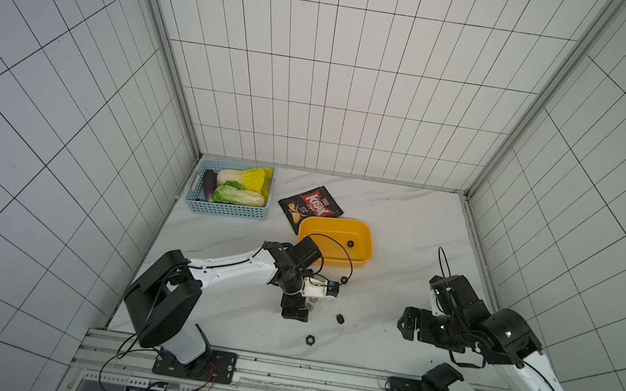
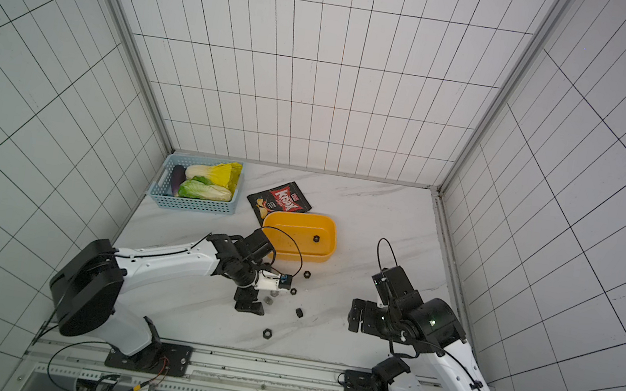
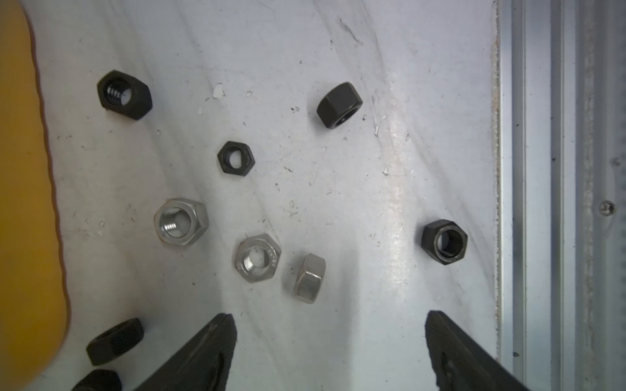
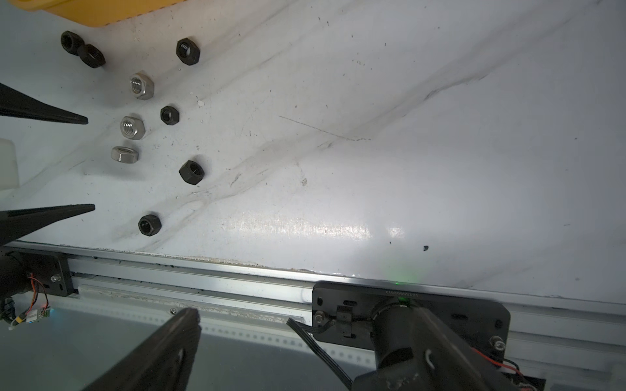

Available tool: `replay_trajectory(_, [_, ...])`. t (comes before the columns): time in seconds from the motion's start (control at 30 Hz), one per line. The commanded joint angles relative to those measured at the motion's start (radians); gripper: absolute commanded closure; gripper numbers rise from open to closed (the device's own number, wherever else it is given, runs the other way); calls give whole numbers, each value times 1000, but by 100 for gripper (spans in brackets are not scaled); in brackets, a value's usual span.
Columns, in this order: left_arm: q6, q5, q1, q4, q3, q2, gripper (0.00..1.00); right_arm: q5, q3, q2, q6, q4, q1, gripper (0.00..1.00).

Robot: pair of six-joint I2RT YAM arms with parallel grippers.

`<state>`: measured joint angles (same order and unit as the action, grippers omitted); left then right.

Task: Put the nuts on the desktop into the storage box
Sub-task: Pick up the nut from the center of the board.

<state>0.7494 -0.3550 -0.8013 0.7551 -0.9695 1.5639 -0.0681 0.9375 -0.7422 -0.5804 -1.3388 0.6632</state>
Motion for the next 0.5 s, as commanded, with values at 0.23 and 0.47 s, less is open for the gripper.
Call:
replay_trajectory(0.23, [65,26,-30,-49,-34,72,25,-39,-75,8,-26,23,9,1])
replay_trajectory(0.47, [96,72,-81,-108,38,54,34,-58,-94,3,-25,50,9,1])
